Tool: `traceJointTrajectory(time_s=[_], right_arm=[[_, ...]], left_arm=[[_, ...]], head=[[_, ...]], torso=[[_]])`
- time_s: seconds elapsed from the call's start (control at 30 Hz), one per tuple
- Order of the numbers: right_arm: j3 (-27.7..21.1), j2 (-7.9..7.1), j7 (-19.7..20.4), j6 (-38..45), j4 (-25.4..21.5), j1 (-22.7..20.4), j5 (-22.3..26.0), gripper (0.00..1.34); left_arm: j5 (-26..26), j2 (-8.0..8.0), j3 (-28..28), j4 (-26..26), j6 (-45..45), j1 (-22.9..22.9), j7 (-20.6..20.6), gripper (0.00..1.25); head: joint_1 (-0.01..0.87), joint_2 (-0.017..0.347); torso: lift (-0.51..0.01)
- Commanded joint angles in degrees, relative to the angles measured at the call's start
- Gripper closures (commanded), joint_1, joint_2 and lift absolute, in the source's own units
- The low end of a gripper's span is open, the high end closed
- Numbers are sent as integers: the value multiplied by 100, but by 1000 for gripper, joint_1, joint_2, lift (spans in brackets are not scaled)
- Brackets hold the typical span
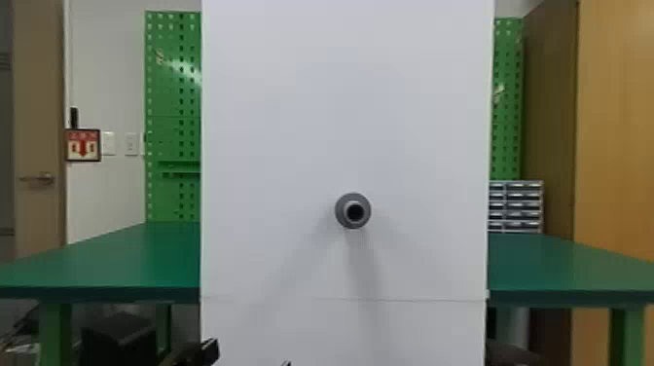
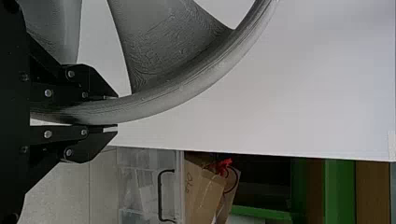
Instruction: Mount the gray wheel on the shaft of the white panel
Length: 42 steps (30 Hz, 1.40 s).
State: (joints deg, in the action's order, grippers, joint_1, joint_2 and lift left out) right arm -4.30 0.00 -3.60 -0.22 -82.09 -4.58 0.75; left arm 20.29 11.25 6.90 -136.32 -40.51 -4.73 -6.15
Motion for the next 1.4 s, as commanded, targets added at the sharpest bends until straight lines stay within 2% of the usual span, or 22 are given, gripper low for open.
traceJointTrajectory(time_s=[0.0,0.8,1.1,1.37], right_arm=[[0,5,0,-5,0,1,4,1202],[44,5,167,4,0,-51,92,1202],[219,5,404,883,-817,-7,145,1204],[395,5,563,1727,-1740,142,154,1204]], left_arm=[[1,0,-4,0,-1,-2,0,130],[1,9,4,18,-1,34,0,130],[1,0,4,18,-1,42,0,130],[-8,-9,13,18,-1,34,0,130]], head=[[34,31],[34,31],[34,31],[34,31]], torso=[[-490],[-490],[-490],[-490]])
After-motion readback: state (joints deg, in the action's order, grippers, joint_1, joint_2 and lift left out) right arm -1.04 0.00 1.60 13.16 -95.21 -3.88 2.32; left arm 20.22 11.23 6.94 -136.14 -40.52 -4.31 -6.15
